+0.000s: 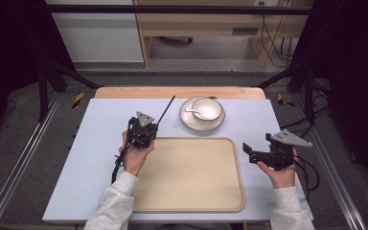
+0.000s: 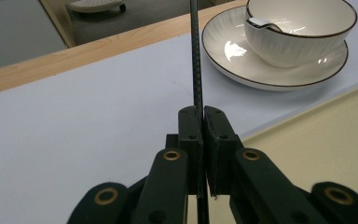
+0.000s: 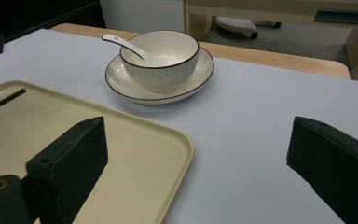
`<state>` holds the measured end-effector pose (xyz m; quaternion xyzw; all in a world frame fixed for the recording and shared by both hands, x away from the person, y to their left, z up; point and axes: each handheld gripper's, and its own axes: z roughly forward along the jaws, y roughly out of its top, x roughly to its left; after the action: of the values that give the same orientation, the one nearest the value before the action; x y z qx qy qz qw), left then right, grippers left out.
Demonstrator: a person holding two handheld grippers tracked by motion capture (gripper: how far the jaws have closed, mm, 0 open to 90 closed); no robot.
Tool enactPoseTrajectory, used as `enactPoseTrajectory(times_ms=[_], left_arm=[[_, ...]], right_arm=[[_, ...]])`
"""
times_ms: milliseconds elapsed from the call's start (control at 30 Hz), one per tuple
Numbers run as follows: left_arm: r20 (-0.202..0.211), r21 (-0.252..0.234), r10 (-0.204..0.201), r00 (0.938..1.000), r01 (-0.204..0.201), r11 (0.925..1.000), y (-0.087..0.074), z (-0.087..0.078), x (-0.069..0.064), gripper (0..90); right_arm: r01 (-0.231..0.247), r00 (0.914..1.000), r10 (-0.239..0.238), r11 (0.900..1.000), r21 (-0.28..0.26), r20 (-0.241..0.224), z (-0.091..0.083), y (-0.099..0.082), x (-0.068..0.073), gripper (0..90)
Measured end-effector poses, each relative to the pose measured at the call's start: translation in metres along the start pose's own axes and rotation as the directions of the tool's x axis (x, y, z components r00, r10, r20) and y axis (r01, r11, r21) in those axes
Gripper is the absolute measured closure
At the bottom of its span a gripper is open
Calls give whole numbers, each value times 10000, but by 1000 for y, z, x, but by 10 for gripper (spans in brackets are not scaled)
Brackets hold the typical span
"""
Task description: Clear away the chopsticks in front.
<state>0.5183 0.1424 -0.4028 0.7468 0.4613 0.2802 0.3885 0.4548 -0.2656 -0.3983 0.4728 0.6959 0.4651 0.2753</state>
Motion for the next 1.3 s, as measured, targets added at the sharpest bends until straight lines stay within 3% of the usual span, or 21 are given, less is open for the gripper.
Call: enactPoseTrajectory(times_ms=[500, 800, 900, 1300], left_arm=[[-452, -355, -850, 9954, 834, 9959, -45, -50, -15, 858], [-489, -206, -1356, 9896, 1348, 9907, -77, -61, -24, 858], [-469, -149, -1729, 9838, 1724, 9849, -91, -67, -25, 858], [-814, 302, -2190, 9723, 2220, 9746, -124, -75, -24, 858]], right_arm=[[24, 10000, -24, 10000, 35, -22, 1, 0, 2, 55], [26, 10000, -26, 10000, 95, -48, 2, -1, 3, 56], [70, 10000, -69, 9999, 130, -52, 3, -1, 4, 56], [66, 10000, -65, 9998, 173, -76, 5, -2, 6, 57]])
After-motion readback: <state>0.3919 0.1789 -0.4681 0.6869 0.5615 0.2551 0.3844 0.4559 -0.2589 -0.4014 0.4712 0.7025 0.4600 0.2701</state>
